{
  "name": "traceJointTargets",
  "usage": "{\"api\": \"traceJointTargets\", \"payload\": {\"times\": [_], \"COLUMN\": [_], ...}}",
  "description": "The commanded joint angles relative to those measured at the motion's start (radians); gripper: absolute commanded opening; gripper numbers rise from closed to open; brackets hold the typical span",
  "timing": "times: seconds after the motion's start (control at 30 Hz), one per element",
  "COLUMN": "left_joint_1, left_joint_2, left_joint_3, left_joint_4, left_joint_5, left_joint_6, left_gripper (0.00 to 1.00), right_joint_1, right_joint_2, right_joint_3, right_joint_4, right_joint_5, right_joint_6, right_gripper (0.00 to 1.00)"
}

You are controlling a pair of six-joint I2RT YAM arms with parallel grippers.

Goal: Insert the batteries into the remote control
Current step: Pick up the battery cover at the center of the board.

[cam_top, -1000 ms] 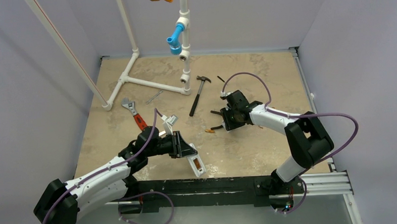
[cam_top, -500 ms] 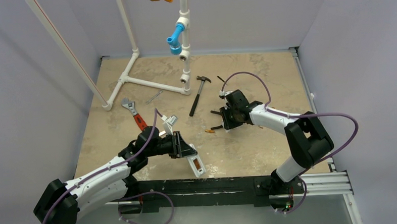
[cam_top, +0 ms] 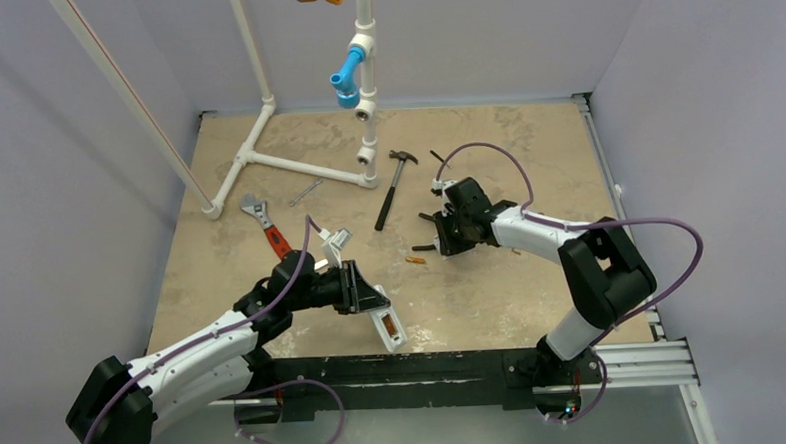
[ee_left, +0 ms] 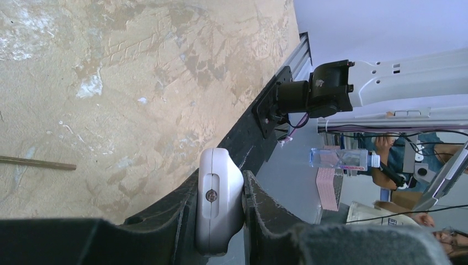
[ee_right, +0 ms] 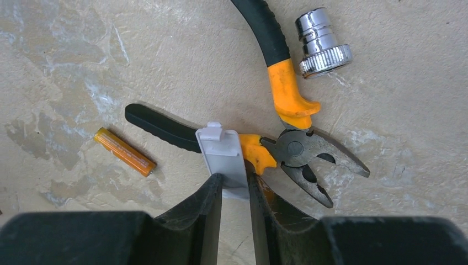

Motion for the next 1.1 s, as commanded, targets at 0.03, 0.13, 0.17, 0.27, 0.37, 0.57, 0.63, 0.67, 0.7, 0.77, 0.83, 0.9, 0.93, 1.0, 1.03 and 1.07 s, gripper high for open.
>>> {"api": "traceJointTargets", "payload": {"times": [0.03, 0.13, 0.17, 0.27, 0.37, 0.57, 0.63, 0.67, 0.7, 0.77, 0.83, 0.9, 0.93, 1.0, 1.03, 1.07], "left_joint_1": [-0.004, -0.005, -0.004, -0.004, -0.004, -0.004, -0.004, -0.004, -0.004, -0.004, -0.005, -0.003, -0.005, -0.004, -0.004, -0.004], "left_joint_2": [-0.006, -0.007, -0.008, -0.010, -0.010, -0.006, -0.003, -0.001, 0.000, 0.002, 0.005, 0.007, 0.008, 0.009, 0.010, 0.007], "left_joint_3": [0.030, 0.030, 0.028, 0.026, 0.025, 0.030, 0.030, 0.030, 0.029, 0.029, 0.028, 0.030, 0.030, 0.029, 0.028, 0.028], "left_joint_4": [0.028, 0.026, 0.026, 0.025, 0.025, 0.026, 0.026, 0.028, 0.029, 0.031, 0.034, 0.036, 0.038, 0.037, 0.036, 0.035], "left_joint_5": [-0.005, -0.006, -0.005, -0.009, -0.010, -0.010, -0.010, -0.011, -0.011, -0.010, -0.010, -0.010, -0.010, -0.010, -0.010, -0.011], "left_joint_6": [0.022, 0.021, 0.022, 0.022, 0.021, 0.020, 0.021, 0.021, 0.019, 0.018, 0.016, 0.015, 0.014, 0.013, 0.012, 0.012], "left_gripper": [0.00, 0.00, 0.00, 0.00, 0.00, 0.00, 0.00, 0.00, 0.00, 0.00, 0.00, 0.00, 0.00, 0.00, 0.00, 0.00], "right_joint_1": [-0.004, -0.004, -0.004, -0.004, -0.005, -0.005, -0.004, -0.004, -0.004, -0.004, -0.004, -0.004, -0.004, -0.004, -0.004, -0.004], "right_joint_2": [0.021, 0.023, 0.021, 0.011, -0.009, -0.050, -0.061, -0.064, -0.068, -0.072, -0.073, -0.073, -0.076, -0.084, -0.088, -0.094], "right_joint_3": [0.002, 0.001, 0.001, -0.002, -0.003, -0.006, -0.008, -0.008, -0.008, -0.009, -0.009, -0.009, -0.010, -0.012, -0.013, -0.013], "right_joint_4": [0.035, 0.036, 0.035, 0.031, 0.027, 0.017, 0.010, 0.008, 0.007, 0.008, 0.008, 0.008, 0.009, 0.009, 0.009, 0.007], "right_joint_5": [-0.018, -0.030, -0.034, -0.042, -0.054, -0.072, -0.071, -0.072, -0.073, -0.075, -0.080, -0.085, -0.085, -0.084, -0.084, -0.082], "right_joint_6": [0.001, -0.002, -0.002, -0.005, -0.011, -0.021, -0.023, -0.023, -0.022, -0.018, -0.014, -0.010, -0.010, -0.005, -0.004, -0.001], "right_gripper": [0.19, 0.14, 0.12, 0.08, 0.05, 0.03, 0.03, 0.03, 0.03, 0.03, 0.02, 0.02, 0.02, 0.02, 0.02, 0.02]}}
